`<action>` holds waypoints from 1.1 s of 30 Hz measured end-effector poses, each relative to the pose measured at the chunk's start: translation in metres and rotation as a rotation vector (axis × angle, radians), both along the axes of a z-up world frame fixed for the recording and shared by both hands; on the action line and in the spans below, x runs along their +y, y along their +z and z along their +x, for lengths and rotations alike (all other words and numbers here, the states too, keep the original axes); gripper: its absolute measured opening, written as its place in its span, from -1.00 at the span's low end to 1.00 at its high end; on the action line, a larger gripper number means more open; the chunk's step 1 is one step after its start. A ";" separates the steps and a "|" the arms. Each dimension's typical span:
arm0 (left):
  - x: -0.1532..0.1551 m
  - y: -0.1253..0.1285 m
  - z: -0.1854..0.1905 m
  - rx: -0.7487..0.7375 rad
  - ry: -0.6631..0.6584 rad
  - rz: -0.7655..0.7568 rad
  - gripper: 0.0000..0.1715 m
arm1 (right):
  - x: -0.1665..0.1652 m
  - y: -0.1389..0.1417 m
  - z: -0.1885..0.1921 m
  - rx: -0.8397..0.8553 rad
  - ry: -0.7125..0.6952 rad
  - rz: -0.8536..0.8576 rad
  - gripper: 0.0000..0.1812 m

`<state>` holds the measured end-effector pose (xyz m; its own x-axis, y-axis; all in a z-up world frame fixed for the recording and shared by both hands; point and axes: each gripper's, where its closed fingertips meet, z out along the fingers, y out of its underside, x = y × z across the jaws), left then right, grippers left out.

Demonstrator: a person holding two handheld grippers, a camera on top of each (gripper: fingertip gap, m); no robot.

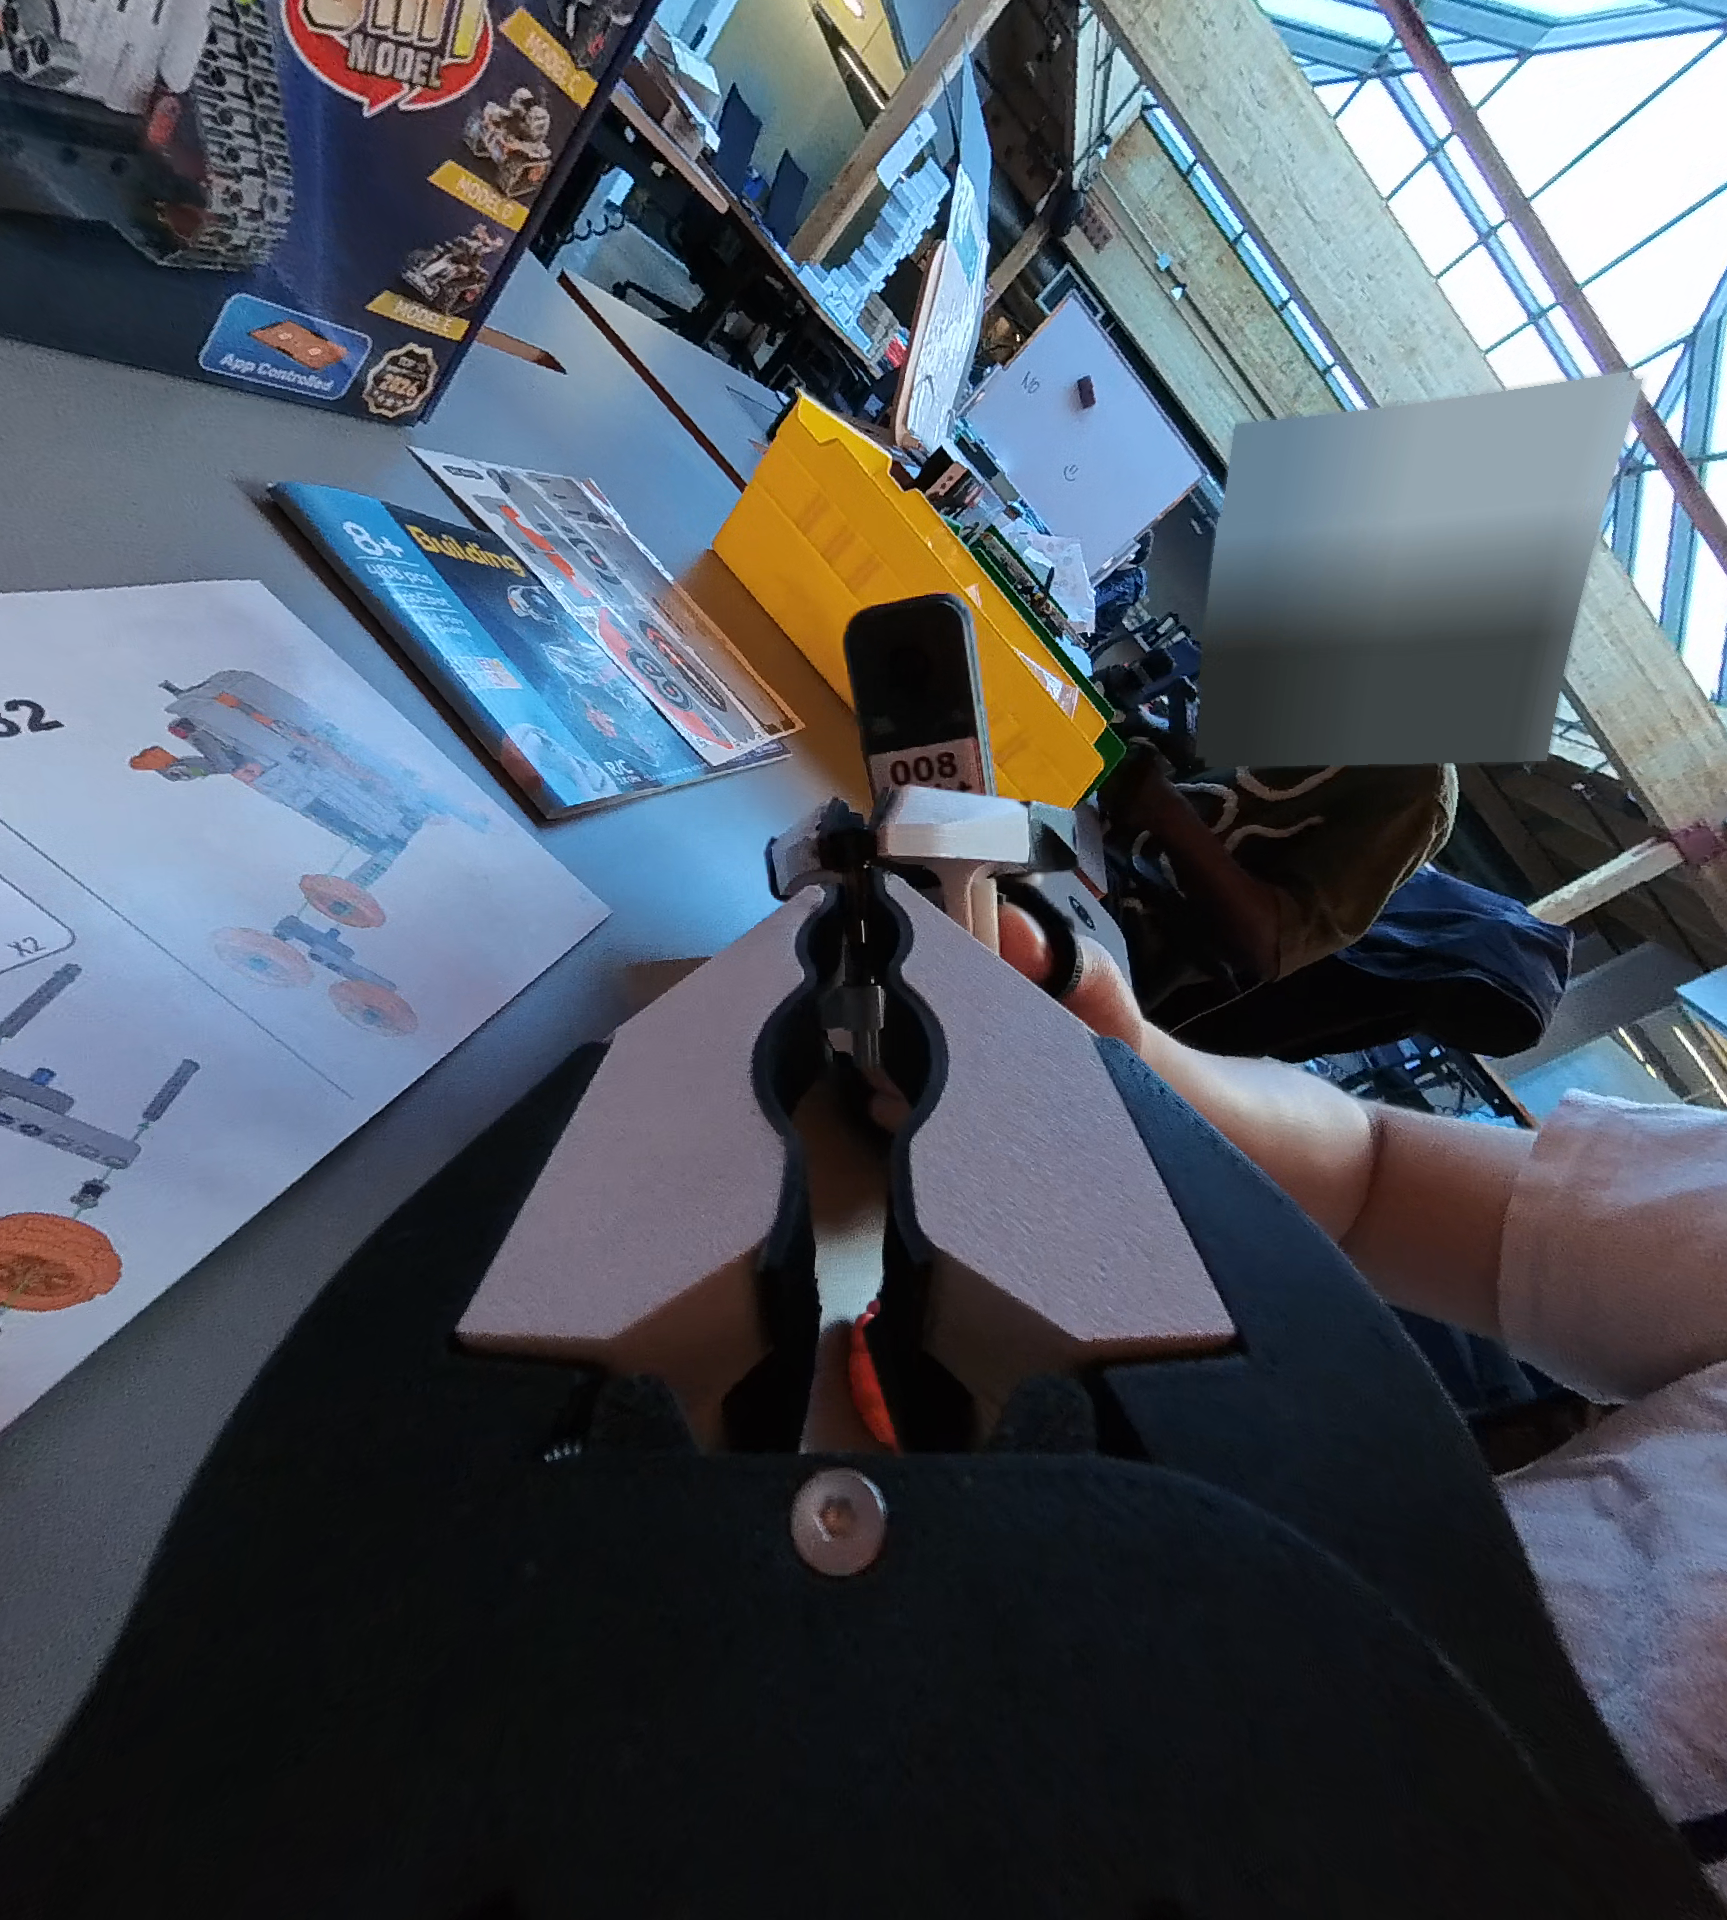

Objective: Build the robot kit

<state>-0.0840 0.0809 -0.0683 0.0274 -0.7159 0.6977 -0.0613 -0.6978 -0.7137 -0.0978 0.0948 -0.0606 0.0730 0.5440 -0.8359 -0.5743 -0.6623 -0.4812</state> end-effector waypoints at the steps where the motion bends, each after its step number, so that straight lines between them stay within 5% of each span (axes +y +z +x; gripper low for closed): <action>1: 0.000 0.000 -0.001 0.008 -0.002 0.008 -1.00 | -0.001 0.002 0.000 -0.009 0.009 0.013 -0.86; 5: 0.002 0.006 -0.010 -0.039 -0.009 -0.024 -1.00 | -0.003 0.019 0.009 -0.234 -0.078 0.243 -0.41; 8: 0.001 0.012 -0.016 -0.090 -0.021 -0.077 -1.00 | -0.012 0.014 0.005 -0.747 -0.196 0.609 -0.12; 10: 0.002 0.013 -0.016 -0.086 -0.013 -0.071 -1.00 | -0.020 0.002 -0.008 -1.033 -0.200 0.801 -0.06; 14: -0.002 0.011 -0.011 -0.067 -0.007 -0.077 -1.00 | -0.020 -0.010 -0.022 -1.257 -0.224 0.886 -0.18; 25: -0.003 0.007 -0.006 -0.031 0.006 -0.049 -1.00 | -0.012 -0.011 -0.015 -1.323 -0.281 0.844 -0.55; 32: 0.000 0.009 -0.007 -0.051 0.019 -0.064 -1.00 | -0.011 -0.012 -0.017 -1.354 -0.292 0.862 -0.44; 33: 0.000 0.008 -0.008 -0.045 0.025 -0.057 -1.00 | -0.008 -0.012 -0.014 -1.360 -0.315 0.846 -0.31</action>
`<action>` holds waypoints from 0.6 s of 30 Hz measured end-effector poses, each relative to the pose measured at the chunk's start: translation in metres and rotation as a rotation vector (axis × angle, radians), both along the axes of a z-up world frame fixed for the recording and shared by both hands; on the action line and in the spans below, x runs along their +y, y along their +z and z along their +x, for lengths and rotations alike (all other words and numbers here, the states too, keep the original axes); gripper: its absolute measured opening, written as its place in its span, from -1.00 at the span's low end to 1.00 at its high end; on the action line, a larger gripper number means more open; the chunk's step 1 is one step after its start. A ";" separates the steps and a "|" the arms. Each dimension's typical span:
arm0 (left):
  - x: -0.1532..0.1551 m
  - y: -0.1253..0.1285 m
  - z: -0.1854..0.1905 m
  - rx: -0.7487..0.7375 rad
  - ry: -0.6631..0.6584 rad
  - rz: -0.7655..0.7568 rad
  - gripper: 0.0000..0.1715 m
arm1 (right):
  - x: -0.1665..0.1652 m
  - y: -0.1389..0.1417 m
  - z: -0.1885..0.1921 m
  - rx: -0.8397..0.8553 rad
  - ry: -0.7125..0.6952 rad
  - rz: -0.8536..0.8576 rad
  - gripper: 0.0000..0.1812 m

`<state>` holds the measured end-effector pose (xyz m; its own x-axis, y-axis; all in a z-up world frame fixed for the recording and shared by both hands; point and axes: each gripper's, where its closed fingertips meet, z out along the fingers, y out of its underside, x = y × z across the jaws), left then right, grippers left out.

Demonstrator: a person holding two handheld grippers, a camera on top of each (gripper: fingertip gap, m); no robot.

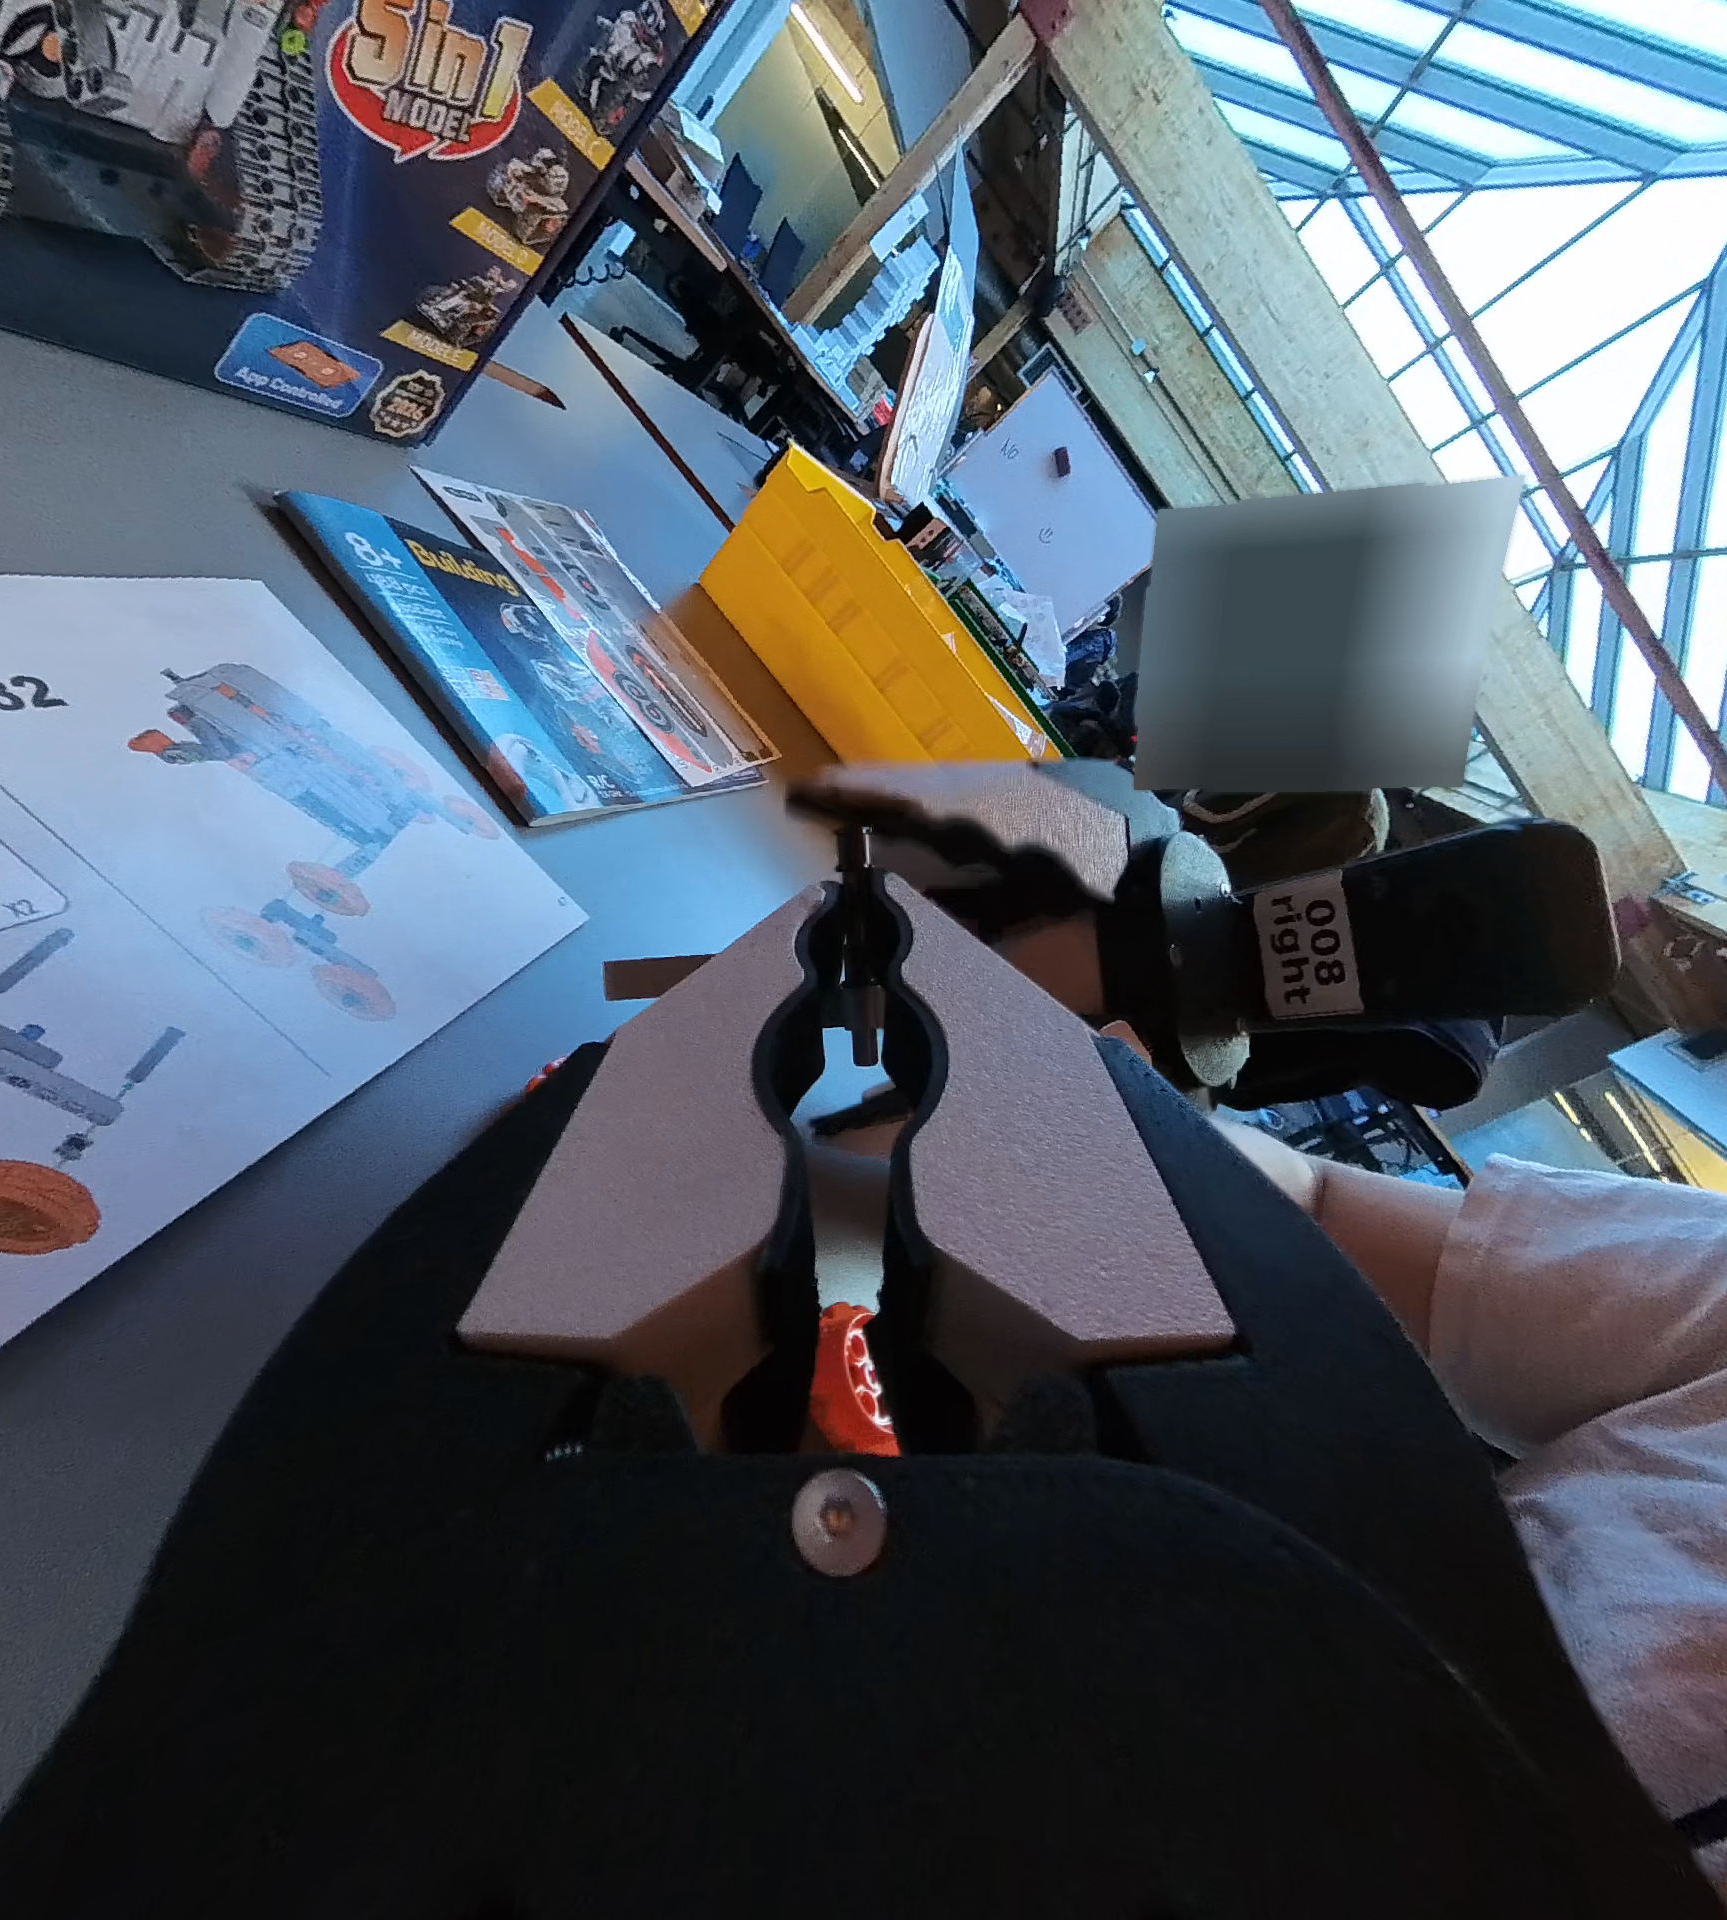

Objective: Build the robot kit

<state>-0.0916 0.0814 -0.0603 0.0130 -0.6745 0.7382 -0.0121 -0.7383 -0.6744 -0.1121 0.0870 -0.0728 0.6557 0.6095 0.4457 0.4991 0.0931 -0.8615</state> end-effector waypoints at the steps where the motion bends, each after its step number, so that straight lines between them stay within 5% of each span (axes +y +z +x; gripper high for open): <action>1: 0.000 -0.001 0.000 0.004 -0.001 0.005 -1.00 | 0.002 0.000 0.003 0.006 -0.019 -0.003 -0.24; 9: -0.007 -0.006 0.005 0.035 -0.025 0.017 -1.00 | -0.001 -0.005 -0.001 -0.084 0.007 0.019 -0.49; 18: -0.011 0.000 0.007 0.000 -0.065 0.011 -0.99 | -0.003 -0.002 0.002 -0.100 0.010 0.035 -0.49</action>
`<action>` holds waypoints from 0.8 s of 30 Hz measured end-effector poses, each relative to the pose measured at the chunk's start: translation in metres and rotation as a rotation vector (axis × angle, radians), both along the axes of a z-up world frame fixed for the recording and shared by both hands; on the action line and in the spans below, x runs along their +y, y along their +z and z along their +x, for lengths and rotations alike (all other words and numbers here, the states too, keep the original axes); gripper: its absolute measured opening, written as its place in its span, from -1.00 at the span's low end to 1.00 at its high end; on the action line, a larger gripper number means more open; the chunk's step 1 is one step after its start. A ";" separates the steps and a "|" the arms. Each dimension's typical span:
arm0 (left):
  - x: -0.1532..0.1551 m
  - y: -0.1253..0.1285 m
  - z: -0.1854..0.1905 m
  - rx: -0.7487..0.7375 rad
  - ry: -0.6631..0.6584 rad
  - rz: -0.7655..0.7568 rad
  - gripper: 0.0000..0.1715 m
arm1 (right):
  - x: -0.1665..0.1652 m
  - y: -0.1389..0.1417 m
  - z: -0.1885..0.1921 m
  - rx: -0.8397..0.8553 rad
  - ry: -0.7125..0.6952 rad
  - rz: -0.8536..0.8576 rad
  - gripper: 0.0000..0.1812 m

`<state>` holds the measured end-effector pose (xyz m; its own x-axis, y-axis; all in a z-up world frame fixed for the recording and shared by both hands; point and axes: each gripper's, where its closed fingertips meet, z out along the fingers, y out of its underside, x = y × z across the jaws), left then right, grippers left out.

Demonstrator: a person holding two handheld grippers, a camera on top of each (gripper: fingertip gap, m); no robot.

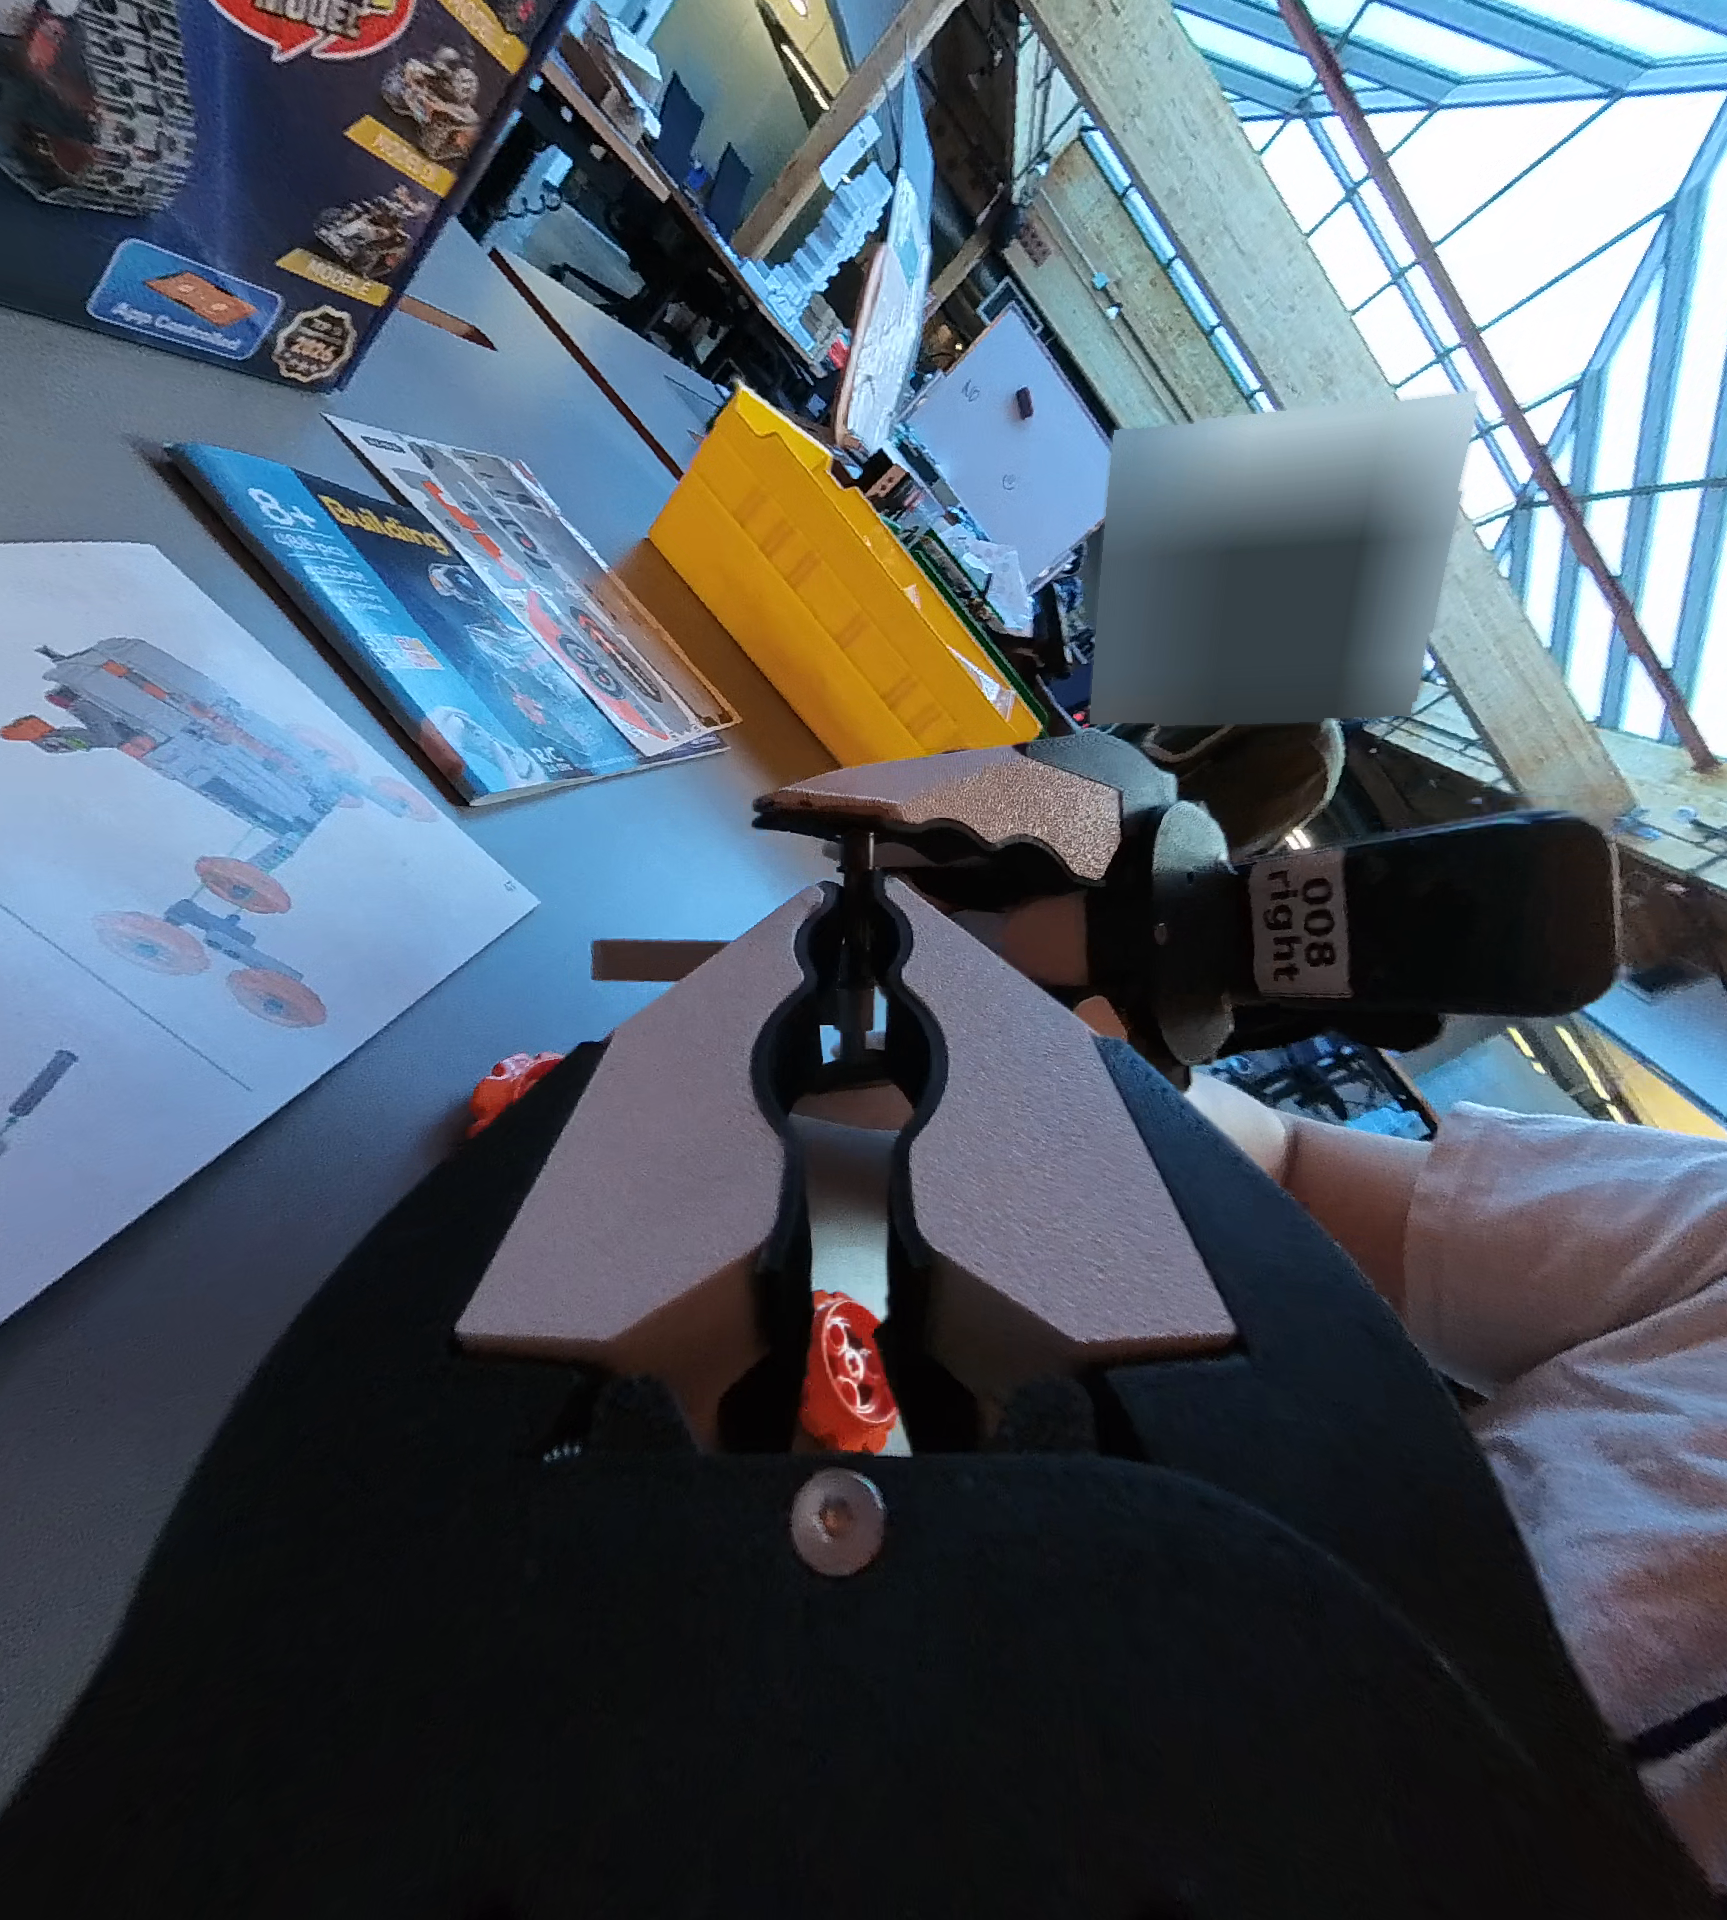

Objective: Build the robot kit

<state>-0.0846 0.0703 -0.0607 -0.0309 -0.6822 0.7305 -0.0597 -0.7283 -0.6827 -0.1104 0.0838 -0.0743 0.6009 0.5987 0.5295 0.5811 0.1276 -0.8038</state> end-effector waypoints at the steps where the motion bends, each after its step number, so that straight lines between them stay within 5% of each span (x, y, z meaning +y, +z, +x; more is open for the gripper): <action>1: -0.001 0.002 -0.001 -0.012 -0.014 -0.003 -0.97 | 0.000 0.001 0.001 -0.014 -0.003 0.012 -0.49; 5: 0.002 0.004 -0.005 -0.010 -0.014 0.049 -0.72 | 0.001 0.005 0.012 -0.044 -0.024 0.039 -0.49; 12: -0.012 -0.003 0.008 0.046 -0.070 0.161 -0.97 | -0.005 0.005 0.020 -0.057 0.008 0.042 -0.49; 24: -0.017 -0.006 0.007 0.078 -0.075 0.183 -0.97 | -0.010 0.002 0.018 -0.107 0.031 0.050 -0.50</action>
